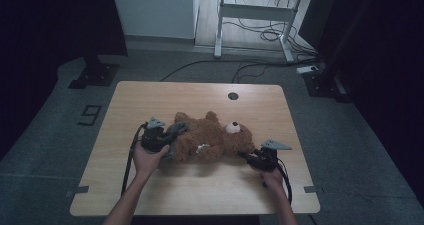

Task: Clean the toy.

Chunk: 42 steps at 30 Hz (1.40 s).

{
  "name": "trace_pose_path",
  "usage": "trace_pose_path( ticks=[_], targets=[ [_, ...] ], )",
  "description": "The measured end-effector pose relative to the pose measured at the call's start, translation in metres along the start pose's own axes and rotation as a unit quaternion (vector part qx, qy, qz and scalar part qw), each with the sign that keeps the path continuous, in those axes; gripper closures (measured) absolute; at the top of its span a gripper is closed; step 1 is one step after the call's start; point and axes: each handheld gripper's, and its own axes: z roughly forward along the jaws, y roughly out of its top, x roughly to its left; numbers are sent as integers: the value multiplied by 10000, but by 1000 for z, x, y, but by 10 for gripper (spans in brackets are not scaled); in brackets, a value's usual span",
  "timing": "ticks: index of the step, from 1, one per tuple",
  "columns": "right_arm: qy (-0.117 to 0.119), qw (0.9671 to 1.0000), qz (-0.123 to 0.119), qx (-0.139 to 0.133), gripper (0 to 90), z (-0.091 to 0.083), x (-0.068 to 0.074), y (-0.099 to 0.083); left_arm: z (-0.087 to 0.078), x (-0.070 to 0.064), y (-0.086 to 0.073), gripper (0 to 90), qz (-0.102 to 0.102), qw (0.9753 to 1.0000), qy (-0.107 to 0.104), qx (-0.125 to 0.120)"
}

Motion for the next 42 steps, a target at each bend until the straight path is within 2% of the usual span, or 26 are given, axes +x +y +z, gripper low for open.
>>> trace_pose_path(
  ticks=[5, 10, 12, 14, 18, 20, 23, 28, 30, 35, 38, 41, 42],
  targets=[
    [-24, 10000, -32, 19, 595, -1, 2, -2, 4, -41, 24, 811, 553, 9983, -139, -108],
    [-47, 9999, -127, 70, 596, -3, 3, -3, 19, -74, 48, 811, 756, 9963, -365, -184],
    [-28, 9999, -113, 83, 596, -4, 3, -4, 29, -85, 55, 811, 817, 9956, -432, -150],
    [-34, 9999, -124, 109, 596, -5, 3, -4, 41, -90, 59, 811, 895, 9953, -372, -5],
    [-32, 9999, -109, 106, 596, -6, 3, -5, 65, -80, 52, 811, 772, 9964, -187, 305],
    [-18, 9999, -118, 119, 597, -6, 3, -5, 69, -73, 45, 811, 659, 9972, -193, 306],
    [-5, 9998, -124, 139, 600, -6, 4, -5, 65, -68, 39, 814, 562, 9980, -184, 208],
    [-15, 9998, -126, 167, 604, -7, 5, -6, 53, -63, 37, 814, 769, 9968, 136, 183],
    [-21, 9998, -127, 171, 606, -7, 5, -6, 48, -58, 35, 814, 764, 9966, 252, 187],
    [-24, 9998, -70, 198, 611, -7, 5, -6, 40, -40, 27, 813, 624, 9965, 487, 278],
    [-29, 9997, -77, 212, 613, -7, 6, -7, 38, -26, 15, 813, 460, 9966, 561, 382],
    [-27, 9997, -100, 227, 620, -7, 6, -7, 38, -13, 1, 813, 170, 9979, 446, 445],
    [-23, 9997, -106, 235, 622, -7, 6, -7, 38, -10, -3, 813, 138, 9977, 459, 477]
  ],
)
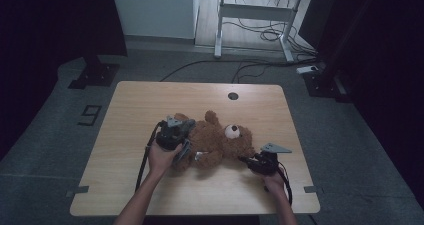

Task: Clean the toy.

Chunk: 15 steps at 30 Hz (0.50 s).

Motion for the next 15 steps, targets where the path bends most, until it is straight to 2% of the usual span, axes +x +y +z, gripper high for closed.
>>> trace_pose_path(
  ticks=[4, 8, 12, 15],
  targets=[
    [-7, 10000, -28, 18, 626, 0, 0, 0, 6, 12, -14, 813, -121, 9998, 45, 175],
    [3, 10000, -22, 25, 627, 0, 0, 0, 3, 19, -18, 813, -232, 9995, 32, 217],
    [4, 10000, -5, 31, 628, -1, 0, 0, -13, 17, -9, 812, -217, 9998, 0, 5],
    [6, 10000, 24, 19, 628, -1, 0, 0, -25, 7, 6, 812, -92, 9998, -74, -181]
  ],
)
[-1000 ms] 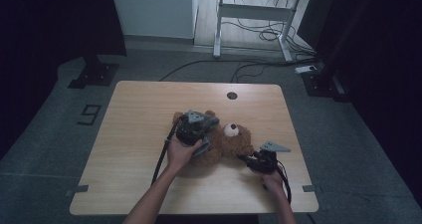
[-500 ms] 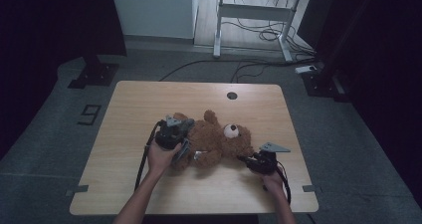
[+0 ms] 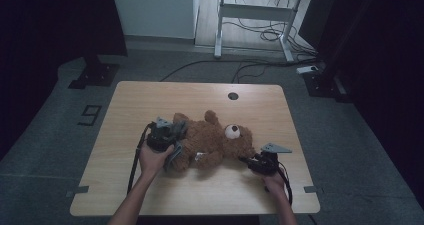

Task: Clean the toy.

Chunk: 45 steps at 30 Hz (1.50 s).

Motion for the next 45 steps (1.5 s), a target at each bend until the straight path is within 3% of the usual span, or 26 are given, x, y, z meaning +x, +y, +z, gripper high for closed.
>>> trace_pose_path(
  ticks=[6, 11, 15, 18, 22, 23, 25, 27, 31, 36, 41, 43, 45],
  targets=[
    [-17, 10000, -27, 4, 638, -1, 1, 1, -3, -35, 36, 812, 343, 9986, -285, -278],
    [1, 10000, -56, 6, 640, -2, 0, 1, 11, -80, 62, 812, 715, 9946, -635, -404],
    [8, 10000, -46, 13, 641, -2, 0, 1, 25, -114, 74, 812, 1007, 9905, -860, -373],
    [7, 10000, -50, 17, 642, -2, 0, 1, 42, -124, 73, 811, 1073, 9904, -858, -164],
    [13, 10000, -60, 23, 649, -3, -1, 1, 63, -114, 61, 811, 1031, 9924, -636, 214],
    [15, 10000, -71, 26, 650, -3, -1, 1, 66, -109, 56, 810, 961, 9933, -588, 249],
    [28, 10000, -42, 37, 653, -3, -1, 1, 67, -95, 49, 810, 683, 9948, -724, 194],
    [27, 10000, -72, 31, 658, -3, -1, 1, 62, -86, 47, 810, 520, 9953, -809, 108],
    [19, 10000, -56, 37, 666, -3, 0, 1, 45, -74, 46, 809, 549, 9968, -572, 3],
    [6, 10000, -64, 27, 671, -3, 0, 1, 23, -47, 40, 809, 427, 9988, -246, -83],
    [9, 10000, -29, 22, 672, -3, 0, 0, 14, -19, 19, 810, 316, 9993, 148, 142],
    [20, 10000, -7, 18, 673, -3, 0, 0, 18, -10, 5, 809, 145, 9995, 38, 264],
    [20, 10000, -23, 33, 675, -3, 1, 0, 21, -6, -6, 810, 125, 9993, 74, 353]
  ],
)
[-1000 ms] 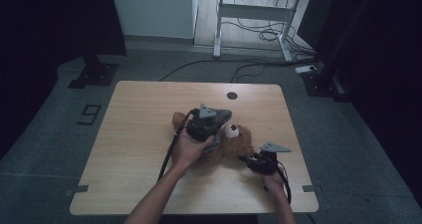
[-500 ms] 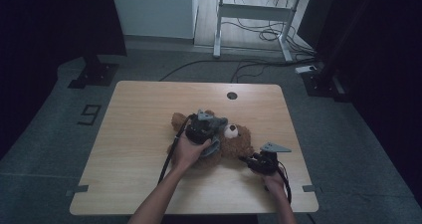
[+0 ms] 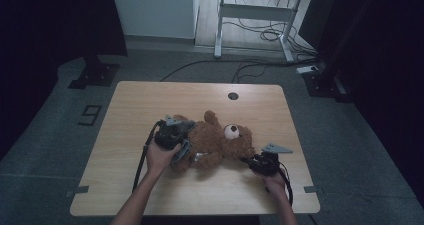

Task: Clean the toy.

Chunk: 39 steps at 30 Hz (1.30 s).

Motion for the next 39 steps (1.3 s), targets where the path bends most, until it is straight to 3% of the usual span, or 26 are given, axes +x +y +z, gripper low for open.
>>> trace_pose_path(
  ticks=[4, 7, 11, 18, 22, 26, 30, 33, 39],
  targets=[
    [-3, 10000, -6, 27, 677, 0, 0, 0, 5, 7, -12, 811, 54, 9995, 216, 220],
    [4, 10000, -4, 28, 678, 0, 0, 0, 8, 15, -20, 810, -66, 9990, 260, 359],
    [25, 10000, 15, 30, 679, 0, -1, 0, -2, 15, -16, 810, -116, 9996, 188, 172],
    [6, 10000, 36, 21, 680, 0, -1, 0, -21, -14, 29, 809, 192, 9992, -1, -344],
    [11, 10000, 34, 19, 680, 0, -1, 0, -15, -36, 51, 808, 368, 9979, -223, -477],
    [28, 10000, 48, 4, 679, 0, -2, 0, 3, -55, 64, 807, 530, 9969, -396, -436],
    [36, 10000, 49, 13, 677, 0, -3, 0, 27, -62, 59, 804, 680, 9972, -271, -175],
    [33, 10000, 47, -9, 656, 0, -3, 0, 32, -56, 50, 804, 499, 9978, -361, -232],
    [155, 9998, 143, -15, 436, -8, -4, 2, 24, -55, 38, 807, 419, 9974, -537, -224]
  ],
)
